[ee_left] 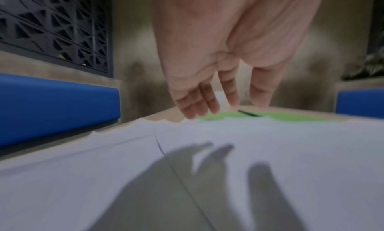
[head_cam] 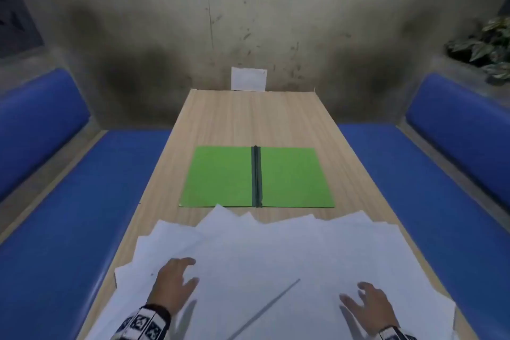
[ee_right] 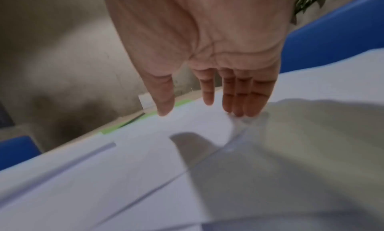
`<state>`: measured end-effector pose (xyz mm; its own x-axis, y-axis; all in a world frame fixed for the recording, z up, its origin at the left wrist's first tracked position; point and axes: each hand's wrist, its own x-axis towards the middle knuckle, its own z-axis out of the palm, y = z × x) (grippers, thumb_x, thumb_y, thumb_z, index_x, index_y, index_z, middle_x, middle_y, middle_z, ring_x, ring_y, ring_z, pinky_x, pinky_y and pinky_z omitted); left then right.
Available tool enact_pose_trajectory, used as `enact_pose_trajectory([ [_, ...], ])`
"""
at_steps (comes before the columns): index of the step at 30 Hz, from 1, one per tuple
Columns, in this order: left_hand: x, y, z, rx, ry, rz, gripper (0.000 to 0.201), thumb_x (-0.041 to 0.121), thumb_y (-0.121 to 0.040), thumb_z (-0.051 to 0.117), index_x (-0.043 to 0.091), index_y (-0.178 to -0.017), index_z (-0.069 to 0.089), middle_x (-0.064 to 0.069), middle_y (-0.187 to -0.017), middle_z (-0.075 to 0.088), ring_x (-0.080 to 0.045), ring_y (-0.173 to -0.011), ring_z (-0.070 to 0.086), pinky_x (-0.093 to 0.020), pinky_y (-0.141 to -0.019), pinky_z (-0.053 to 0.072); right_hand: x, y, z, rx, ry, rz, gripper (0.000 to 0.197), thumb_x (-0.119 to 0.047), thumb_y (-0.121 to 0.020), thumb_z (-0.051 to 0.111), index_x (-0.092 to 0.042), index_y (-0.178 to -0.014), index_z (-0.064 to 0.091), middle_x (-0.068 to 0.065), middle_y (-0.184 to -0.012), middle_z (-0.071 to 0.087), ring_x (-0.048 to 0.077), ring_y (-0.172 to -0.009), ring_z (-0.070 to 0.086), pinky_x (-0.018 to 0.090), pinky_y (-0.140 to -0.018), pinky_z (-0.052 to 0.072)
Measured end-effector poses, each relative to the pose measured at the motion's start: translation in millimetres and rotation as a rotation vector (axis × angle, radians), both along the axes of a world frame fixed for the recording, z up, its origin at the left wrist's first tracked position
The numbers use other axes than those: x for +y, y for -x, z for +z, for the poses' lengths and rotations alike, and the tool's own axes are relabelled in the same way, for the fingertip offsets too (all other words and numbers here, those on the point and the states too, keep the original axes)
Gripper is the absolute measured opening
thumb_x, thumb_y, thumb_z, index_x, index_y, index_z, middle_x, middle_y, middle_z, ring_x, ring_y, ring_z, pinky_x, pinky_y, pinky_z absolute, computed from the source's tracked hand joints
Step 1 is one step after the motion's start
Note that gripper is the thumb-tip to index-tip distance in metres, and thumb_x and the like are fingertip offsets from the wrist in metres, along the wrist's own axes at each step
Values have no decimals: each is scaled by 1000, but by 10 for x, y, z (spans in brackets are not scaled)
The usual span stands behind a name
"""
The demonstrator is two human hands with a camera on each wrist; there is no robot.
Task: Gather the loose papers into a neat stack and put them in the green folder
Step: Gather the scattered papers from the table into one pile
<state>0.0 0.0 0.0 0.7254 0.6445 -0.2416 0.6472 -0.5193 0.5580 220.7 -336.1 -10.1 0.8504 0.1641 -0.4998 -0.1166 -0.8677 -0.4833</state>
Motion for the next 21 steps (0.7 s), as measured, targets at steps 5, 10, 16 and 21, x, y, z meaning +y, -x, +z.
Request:
enact_pose_trajectory([
  [5,62,-145,-151,353,-138,-15,90,53,-78,55,27,-148,6,0,-158,14,-19,-145,14,-44,-115,16,140,36,-53,69,-18,-5,65,-45,-79,62,-18,-133,37,9,-139,48,25,-126,47,35,-106,35],
  [10,12,-120,-142,453,-135,55,111,61,-68,61,33,-146,-12,2,-158,9,-21,-145,13,-57,-113,10,97,47,-66,0,-3,6,15,-32,-90,47,-20,-82,49,6,-94,58,22,-89,53,30,-78,41],
  [16,138,-101,-105,561,-142,42,125,68,-55,66,28,-147,-9,1,-157,12,-23,-144,15,-60,-111,11,-266,-86,-12,-105,187,-139,25,-37,-85,51,-15,-92,59,12,-113,55,27,-106,57,31,-91,45],
  [21,163,-145,13,587,-290,-28,69,57,-67,60,38,-129,37,6,-128,48,-18,-124,41,-50,-107,19,-411,-100,9,-17,203,-233,38,-36,-77,60,-13,-106,56,11,-113,53,26,-107,55,30,-96,43],
])
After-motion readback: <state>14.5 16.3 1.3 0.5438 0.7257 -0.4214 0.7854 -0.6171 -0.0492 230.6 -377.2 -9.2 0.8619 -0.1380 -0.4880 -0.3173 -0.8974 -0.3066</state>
